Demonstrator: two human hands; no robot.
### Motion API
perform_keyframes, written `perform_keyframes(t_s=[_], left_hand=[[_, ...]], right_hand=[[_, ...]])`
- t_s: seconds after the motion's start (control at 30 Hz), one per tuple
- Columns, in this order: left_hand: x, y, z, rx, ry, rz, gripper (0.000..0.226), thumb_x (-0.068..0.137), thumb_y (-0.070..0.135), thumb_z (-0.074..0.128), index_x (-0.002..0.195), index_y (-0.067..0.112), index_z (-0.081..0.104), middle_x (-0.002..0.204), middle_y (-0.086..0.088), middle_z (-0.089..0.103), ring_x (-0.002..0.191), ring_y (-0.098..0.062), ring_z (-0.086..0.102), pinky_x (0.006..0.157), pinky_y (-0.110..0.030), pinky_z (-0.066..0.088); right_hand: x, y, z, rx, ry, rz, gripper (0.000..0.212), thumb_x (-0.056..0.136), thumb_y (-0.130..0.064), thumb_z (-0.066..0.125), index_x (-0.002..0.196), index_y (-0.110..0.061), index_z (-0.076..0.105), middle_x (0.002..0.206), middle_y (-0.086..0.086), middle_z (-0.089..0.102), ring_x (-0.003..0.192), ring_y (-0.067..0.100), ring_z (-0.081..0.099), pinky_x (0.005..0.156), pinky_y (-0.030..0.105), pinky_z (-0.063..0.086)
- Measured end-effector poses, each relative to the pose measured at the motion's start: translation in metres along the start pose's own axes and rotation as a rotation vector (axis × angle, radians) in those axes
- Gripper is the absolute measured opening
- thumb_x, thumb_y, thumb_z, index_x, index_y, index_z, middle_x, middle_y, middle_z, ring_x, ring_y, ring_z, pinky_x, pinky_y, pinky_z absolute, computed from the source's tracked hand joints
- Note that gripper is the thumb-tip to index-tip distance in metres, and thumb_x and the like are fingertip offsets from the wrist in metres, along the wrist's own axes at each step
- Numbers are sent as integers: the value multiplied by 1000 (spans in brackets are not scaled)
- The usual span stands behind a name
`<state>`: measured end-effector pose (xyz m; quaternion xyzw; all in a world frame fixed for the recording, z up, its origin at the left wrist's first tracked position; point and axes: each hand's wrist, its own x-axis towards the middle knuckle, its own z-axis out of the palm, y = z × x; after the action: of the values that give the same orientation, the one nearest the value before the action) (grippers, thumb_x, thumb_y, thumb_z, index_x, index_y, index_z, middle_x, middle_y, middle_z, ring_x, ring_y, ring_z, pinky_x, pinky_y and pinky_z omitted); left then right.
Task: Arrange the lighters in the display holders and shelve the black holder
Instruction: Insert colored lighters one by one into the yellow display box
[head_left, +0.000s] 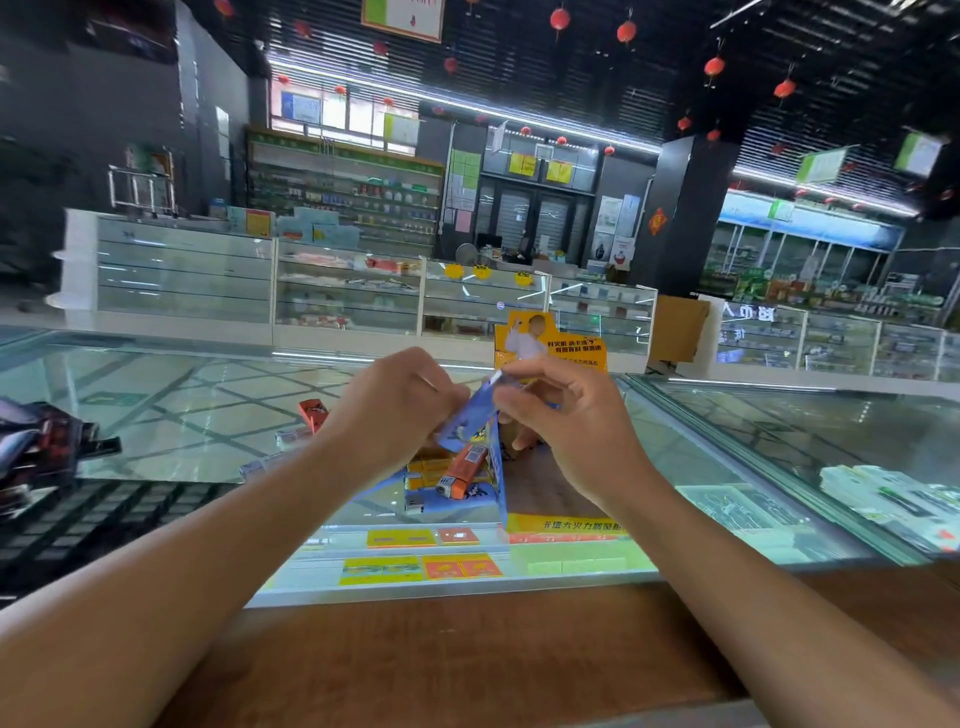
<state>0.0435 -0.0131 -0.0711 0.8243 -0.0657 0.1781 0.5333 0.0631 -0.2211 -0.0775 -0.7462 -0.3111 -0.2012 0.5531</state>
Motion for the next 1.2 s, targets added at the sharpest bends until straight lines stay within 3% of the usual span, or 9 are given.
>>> perform_keyframes(t_s=[0.1, 0.23, 0.33, 0.53, 0.63, 0.7, 0.9, 1.03, 1.2], left_hand=[[-4, -5, -5, 610, -19, 329, 22, 96, 41, 63, 116, 34, 66, 104, 16, 70, 99, -8, 65, 79, -34, 52], [-9, -4, 0, 872, -240, 432, 29, 98, 53, 50, 123, 43, 61, 111, 13, 59, 107, -13, 56, 86, -37, 51], [-11, -8, 3, 935, -425, 420, 19, 103, 51, 45, 99, 39, 58, 98, 13, 50, 93, -11, 54, 82, -38, 51], [-5, -6, -9, 878, -474, 314, 40, 93, 16, 52, 127, 37, 54, 103, 14, 64, 85, -3, 60, 81, -39, 54], [-8, -5, -6, 943, -492, 308, 21, 88, 47, 49, 106, 37, 55, 94, 18, 56, 88, -10, 59, 80, -38, 52], [-10, -6, -3, 1056, -531, 306, 42, 83, 63, 42, 113, 36, 56, 105, 18, 49, 105, -12, 55, 90, -42, 51], [-10, -9, 9, 1208, -515, 372, 56, 93, 59, 46, 136, 24, 53, 124, 3, 47, 122, -19, 47, 89, -38, 44], [-9, -5, 15, 1259, -522, 388, 53, 95, 58, 47, 133, 21, 52, 121, 1, 46, 119, -20, 46, 81, -35, 32], [-8, -5, 14, 1226, -540, 416, 39, 96, 50, 48, 118, 18, 53, 108, 1, 49, 102, -19, 45, 85, -36, 38]], right_hand=[[5, 3, -9, -26, 78, -29, 10, 102, -16, 68, 109, -18, 74, 81, 9, 72, 66, 26, 66, 61, 42, 57], [11, 9, -38, -249, 198, -95, 10, 103, -22, 66, 110, -28, 72, 82, -17, 69, 66, 12, 61, 61, 32, 51], [14, 17, -57, -457, 237, -109, 9, 104, -25, 65, 111, -28, 69, 82, -21, 66, 71, 7, 62, 62, 25, 48], [14, 38, -61, -611, 109, -21, 7, 101, -26, 67, 108, -29, 70, 90, -16, 69, 85, 11, 65, 75, 39, 53], [14, 38, -57, -646, 80, -23, 8, 100, -23, 70, 108, -25, 73, 96, -11, 70, 87, 8, 63, 76, 30, 47], [15, 38, -53, -679, 65, -9, 12, 98, -22, 72, 110, -23, 75, 102, -6, 70, 90, 11, 63, 79, 30, 49], [12, 36, -46, -757, 51, -23, 18, 93, -14, 77, 106, -24, 72, 103, -6, 67, 89, 12, 64, 82, 35, 57], [13, 36, -44, -832, 90, -20, 14, 93, -17, 75, 94, -27, 65, 97, -10, 59, 83, 10, 60, 76, 42, 57], [13, 34, -41, -847, 128, -26, 9, 98, -25, 68, 96, -30, 62, 100, -12, 59, 82, 9, 61, 73, 42, 59]])
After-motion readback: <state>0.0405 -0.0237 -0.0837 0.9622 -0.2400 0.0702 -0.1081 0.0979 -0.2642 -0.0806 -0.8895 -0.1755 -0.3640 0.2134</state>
